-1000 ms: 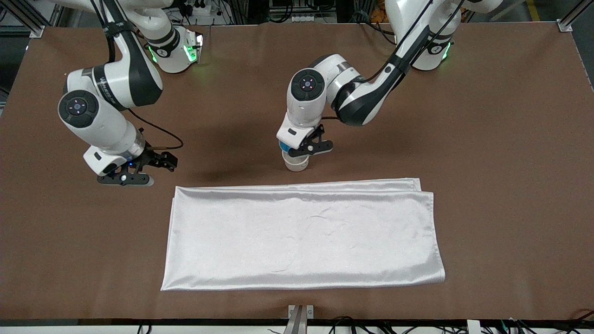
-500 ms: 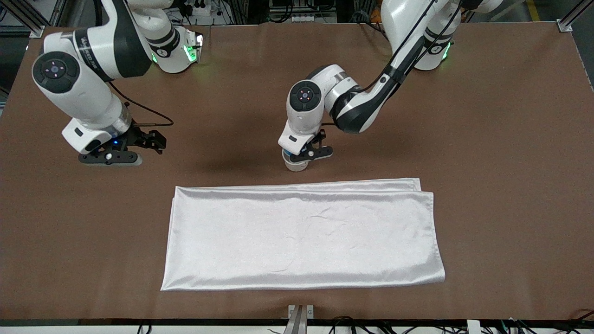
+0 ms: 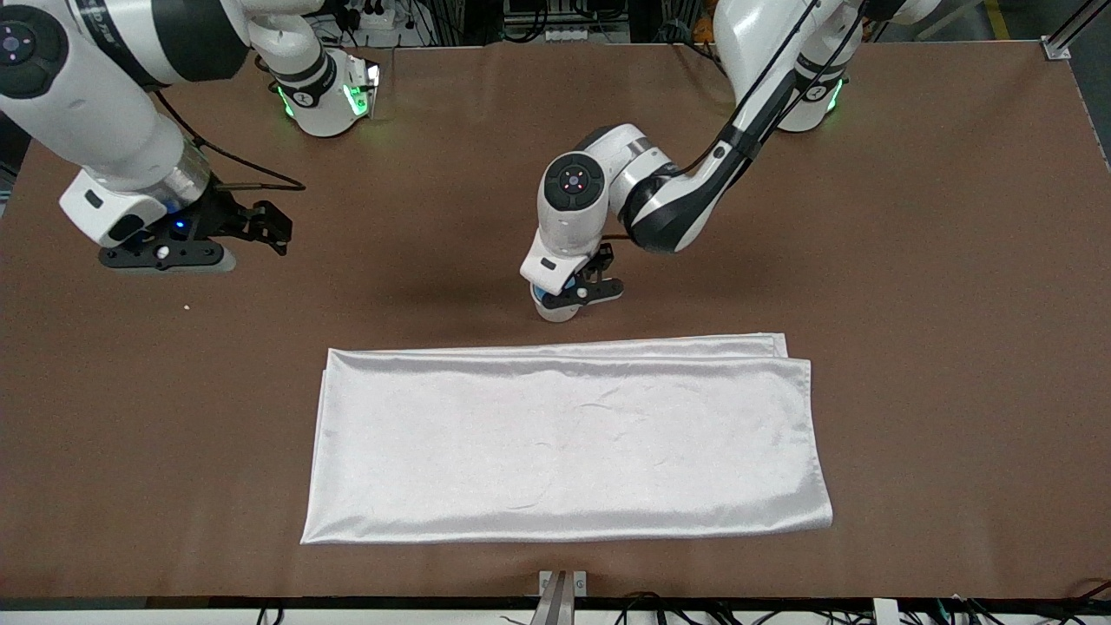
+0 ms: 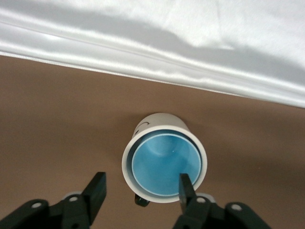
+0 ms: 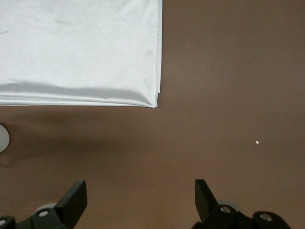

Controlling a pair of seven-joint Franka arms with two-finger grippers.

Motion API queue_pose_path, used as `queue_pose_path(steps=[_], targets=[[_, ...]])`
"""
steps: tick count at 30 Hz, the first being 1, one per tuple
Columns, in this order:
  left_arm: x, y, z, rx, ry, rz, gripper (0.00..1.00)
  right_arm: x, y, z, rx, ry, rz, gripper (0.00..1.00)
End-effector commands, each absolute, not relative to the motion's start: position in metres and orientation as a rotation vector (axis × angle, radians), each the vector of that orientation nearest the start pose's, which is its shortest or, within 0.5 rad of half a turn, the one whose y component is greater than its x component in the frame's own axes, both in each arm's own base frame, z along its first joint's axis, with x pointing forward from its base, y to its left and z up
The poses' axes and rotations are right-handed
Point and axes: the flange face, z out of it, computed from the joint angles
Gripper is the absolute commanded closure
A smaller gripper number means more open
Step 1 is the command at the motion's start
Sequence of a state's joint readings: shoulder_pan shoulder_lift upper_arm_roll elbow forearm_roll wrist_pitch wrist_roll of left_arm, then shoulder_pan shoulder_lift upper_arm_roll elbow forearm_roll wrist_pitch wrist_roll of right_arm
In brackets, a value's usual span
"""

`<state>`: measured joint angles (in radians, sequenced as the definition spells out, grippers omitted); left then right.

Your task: Place blue cup into white mug on table

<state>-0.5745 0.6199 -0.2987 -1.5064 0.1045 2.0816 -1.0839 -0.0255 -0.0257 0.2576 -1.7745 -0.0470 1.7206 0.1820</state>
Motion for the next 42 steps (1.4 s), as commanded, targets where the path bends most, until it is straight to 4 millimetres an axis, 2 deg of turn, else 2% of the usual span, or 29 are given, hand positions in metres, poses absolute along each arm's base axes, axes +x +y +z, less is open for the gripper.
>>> queue_pose_path(steps=[1, 5, 11, 14, 17, 20, 23, 27, 29, 36, 42], targets=[[0.49, -0.502, 0.361, -3.167, -0.328, -0.019, 0.0, 0.537, 0.101, 0.596, -3.164, -0.186, 0.037, 0.0], [0.507, -0.479, 0.396, -3.162, -0.357, -0.123, 0.0, 0.538, 0.086, 0.613, -3.16, -0.337, 0.005, 0.0], [0.496, -0.462, 0.459, -3.137, -0.361, -0.176, 0.0, 0.542, 0.072, 0.626, -3.152, -0.343, -0.052, 0.0], [0.503, -0.437, 0.49, -3.128, -0.339, -0.206, 0.0, 0.544, 0.072, 0.629, -3.15, -0.341, -0.078, 0.0], [0.509, -0.414, 0.512, -3.117, -0.242, -0.212, 0.0, 0.546, 0.068, 0.629, -3.149, -0.326, -0.1, 0.0], [0.52, -0.382, 0.528, -3.104, -0.188, -0.198, 0.0, 0.548, 0.066, 0.629, -3.146, -0.319, -0.11, 0.0], [0.53, -0.351, 0.541, -3.089, -0.133, -0.177, 0.0, 0.549, 0.065, 0.63, -3.141, -0.313, -0.116, 0.0], [0.546, -0.31, 0.547, -3.063, -0.022, -0.132, 0.0, 0.549, 0.064, 0.63, -3.107, -0.288, -0.119, 0.0], [0.554, -0.289, 0.553, -3.064, 0.016, -0.126, 0.0, 0.549, 0.056, 0.631, -3.079, -0.254, -0.118, 0.0], [0.576, -0.218, 0.563, -3.103, 0.09, -0.057, 0.0, 0.549, 0.048, 0.632, -3.091, -0.24, -0.116, 0.0], [0.586, -0.18, 0.57, -3.103, 0.019, -0.073, 0.0, 0.55, 0.039, 0.64, -3.142, -0.218, -0.133, 0.0]])
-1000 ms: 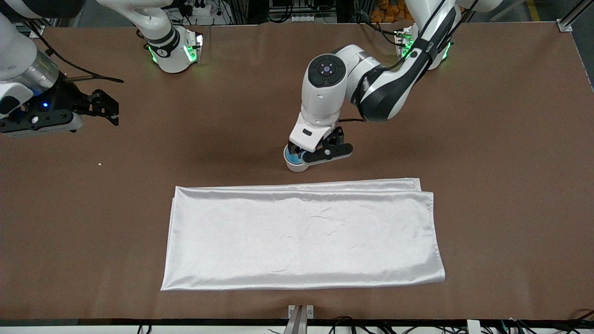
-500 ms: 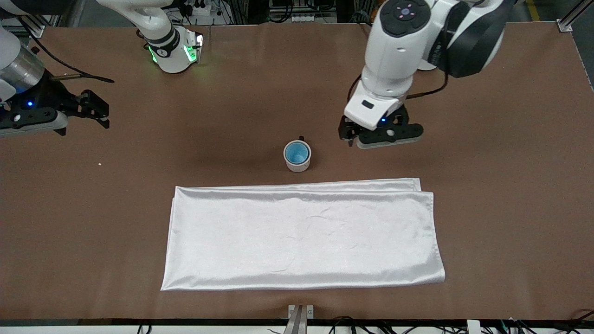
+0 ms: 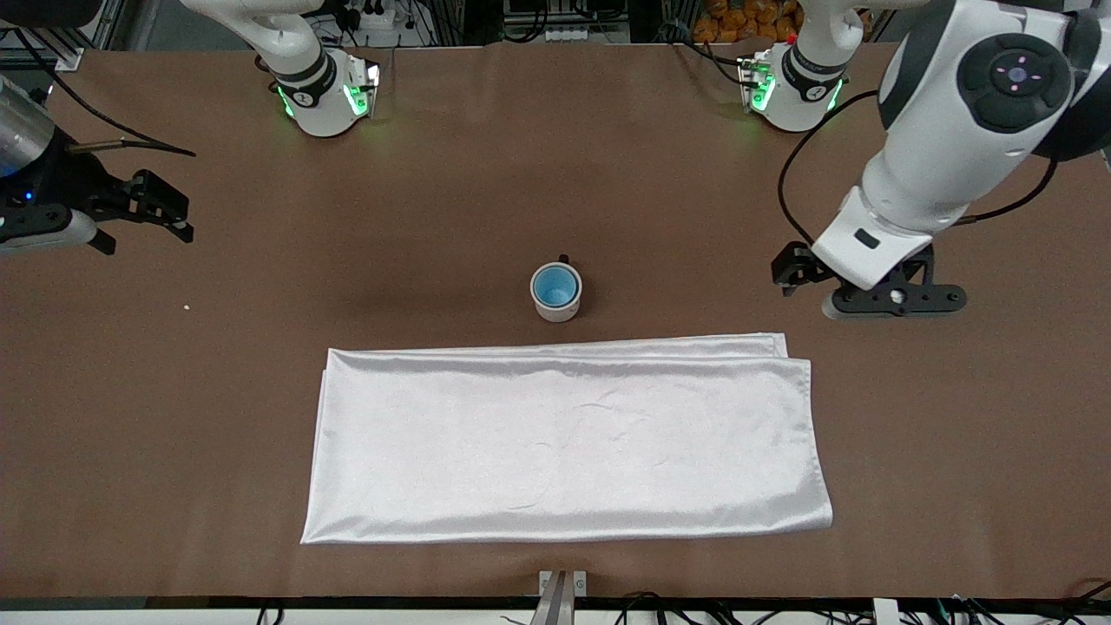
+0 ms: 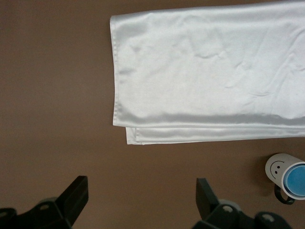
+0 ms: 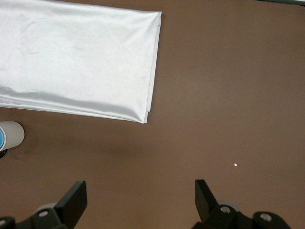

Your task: Place blue cup into white mug on table

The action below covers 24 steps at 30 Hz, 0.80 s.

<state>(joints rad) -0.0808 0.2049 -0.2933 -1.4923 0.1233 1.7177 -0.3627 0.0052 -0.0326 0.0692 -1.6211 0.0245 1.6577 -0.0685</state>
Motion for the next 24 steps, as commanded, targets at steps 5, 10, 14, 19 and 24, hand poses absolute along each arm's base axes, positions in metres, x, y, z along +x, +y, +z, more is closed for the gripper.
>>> queue_pose_path(steps=[5, 10, 14, 19, 24], targets=[[0.591, -0.157, 0.573, -3.102, 0.004, -0.075, 0.0, 0.549, 0.019, 0.644, -3.156, -0.153, -0.114, 0.0], [0.591, -0.145, 0.574, -3.096, -0.02, -0.059, 0.0, 0.548, 0.011, 0.646, -3.154, -0.131, -0.109, 0.0], [0.59, -0.137, 0.582, -3.094, -0.042, -0.077, 0.0, 0.548, 0.012, 0.646, -3.152, -0.131, -0.106, 0.0], [0.593, -0.112, 0.586, -3.092, -0.036, -0.084, 0.0, 0.549, 0.01, 0.648, -3.155, -0.128, -0.116, 0.0], [0.594, -0.099, 0.59, -3.092, -0.007, -0.09, 0.0, 0.551, 0.012, 0.649, -3.156, -0.136, -0.123, 0.0]])
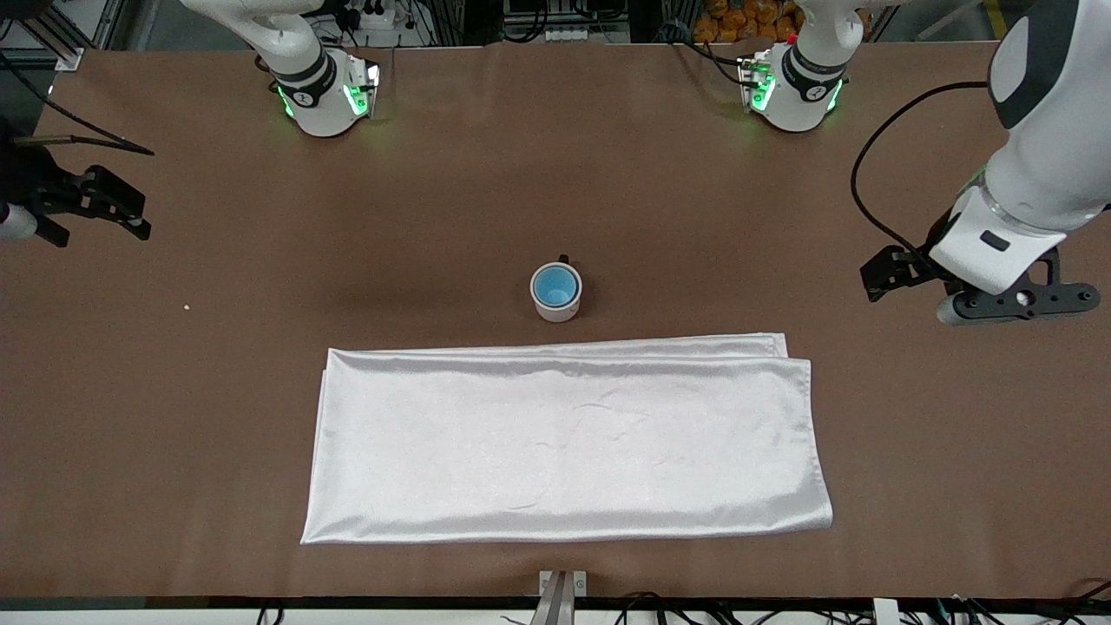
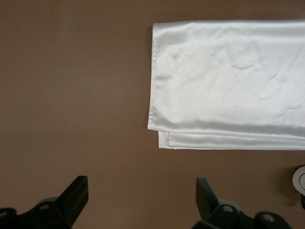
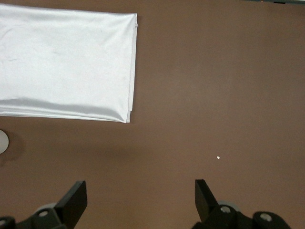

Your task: Place blue cup into white mug on table

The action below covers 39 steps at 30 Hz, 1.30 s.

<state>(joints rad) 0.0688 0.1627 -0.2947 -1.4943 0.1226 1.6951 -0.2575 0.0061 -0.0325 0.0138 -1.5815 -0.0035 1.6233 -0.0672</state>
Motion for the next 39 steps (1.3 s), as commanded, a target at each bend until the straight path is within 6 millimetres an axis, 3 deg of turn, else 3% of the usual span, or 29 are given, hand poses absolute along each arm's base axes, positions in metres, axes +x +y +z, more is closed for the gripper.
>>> queue_pose_path(steps=[1, 21, 27, 39], targets=[[0.593, -0.1, 0.59, -3.091, -0.003, -0.09, 0.0, 0.552, 0.011, 0.65, -3.156, -0.133, -0.125, 0.0], [0.594, -0.055, 0.596, -3.108, -0.054, -0.089, 0.0, 0.554, 0.001, 0.647, -3.16, -0.078, -0.118, 0.0], [0.594, -0.059, 0.599, -3.106, -0.054, -0.099, 0.0, 0.553, 0.004, 0.646, -3.154, 0.087, -0.112, 0.0], [0.592, -0.059, 0.606, -3.109, -0.055, -0.115, 0.0, 0.554, -0.003, 0.647, -3.158, 0.09, -0.12, 0.0]])
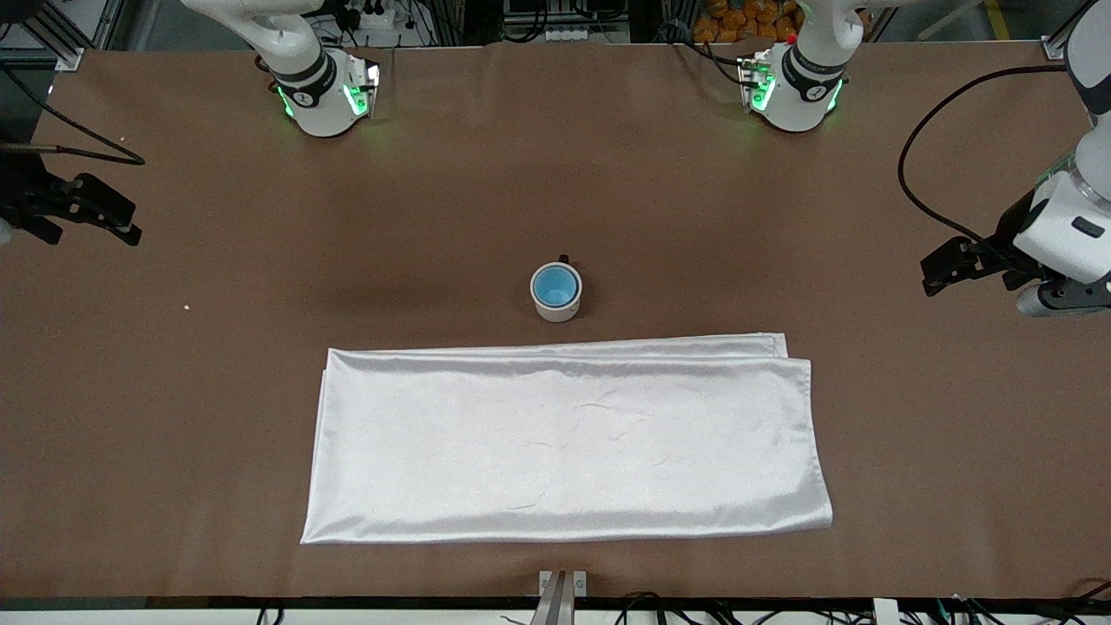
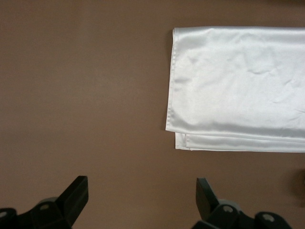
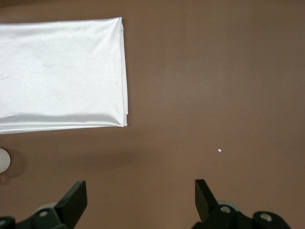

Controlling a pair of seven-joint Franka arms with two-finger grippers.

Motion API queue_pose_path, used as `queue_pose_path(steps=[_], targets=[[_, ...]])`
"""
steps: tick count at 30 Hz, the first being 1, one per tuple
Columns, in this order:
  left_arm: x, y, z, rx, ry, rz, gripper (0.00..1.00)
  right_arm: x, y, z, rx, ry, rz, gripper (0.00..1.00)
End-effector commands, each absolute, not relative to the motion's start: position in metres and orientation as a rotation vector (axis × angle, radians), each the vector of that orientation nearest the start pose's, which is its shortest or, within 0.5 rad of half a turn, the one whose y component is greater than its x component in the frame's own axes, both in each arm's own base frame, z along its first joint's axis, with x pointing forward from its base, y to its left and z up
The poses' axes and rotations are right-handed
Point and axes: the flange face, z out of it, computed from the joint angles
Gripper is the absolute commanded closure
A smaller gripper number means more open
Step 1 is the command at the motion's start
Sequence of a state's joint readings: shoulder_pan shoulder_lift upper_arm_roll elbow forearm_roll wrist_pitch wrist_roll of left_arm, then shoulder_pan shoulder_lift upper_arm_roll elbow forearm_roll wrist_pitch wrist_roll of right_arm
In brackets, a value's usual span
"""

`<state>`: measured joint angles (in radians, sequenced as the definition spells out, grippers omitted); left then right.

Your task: Place blue cup into white mug on table

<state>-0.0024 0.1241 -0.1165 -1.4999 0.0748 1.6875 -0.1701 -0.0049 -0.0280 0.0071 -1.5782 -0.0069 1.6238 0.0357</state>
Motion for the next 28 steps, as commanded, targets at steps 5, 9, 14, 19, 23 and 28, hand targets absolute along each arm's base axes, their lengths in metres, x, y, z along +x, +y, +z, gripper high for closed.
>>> queue_pose_path(steps=[5, 9, 14, 19, 23, 28], targets=[[0.589, -0.061, 0.605, -3.113, -0.049, -0.081, 0.0, 0.554, -0.005, 0.646, -3.159, 0.094, -0.12, 0.0], [0.583, -0.063, 0.609, -3.115, -0.039, -0.059, 0.0, 0.554, -0.006, 0.646, -3.158, 0.097, -0.12, 0.0], [0.581, -0.066, 0.611, -3.125, -0.033, -0.055, 0.0, 0.555, -0.011, 0.644, -3.156, 0.114, -0.112, 0.0], [0.579, -0.063, 0.614, -3.148, -0.049, -0.053, 0.0, 0.554, -0.009, 0.644, -3.153, 0.121, -0.107, 0.0], [0.579, -0.063, 0.613, -3.148, -0.049, -0.046, 0.0, 0.554, -0.009, 0.644, -3.153, 0.123, -0.105, 0.0], [0.579, -0.063, 0.612, -3.148, -0.049, -0.043, 0.0, 0.554, -0.009, 0.644, -3.153, 0.119, -0.105, 0.0]])
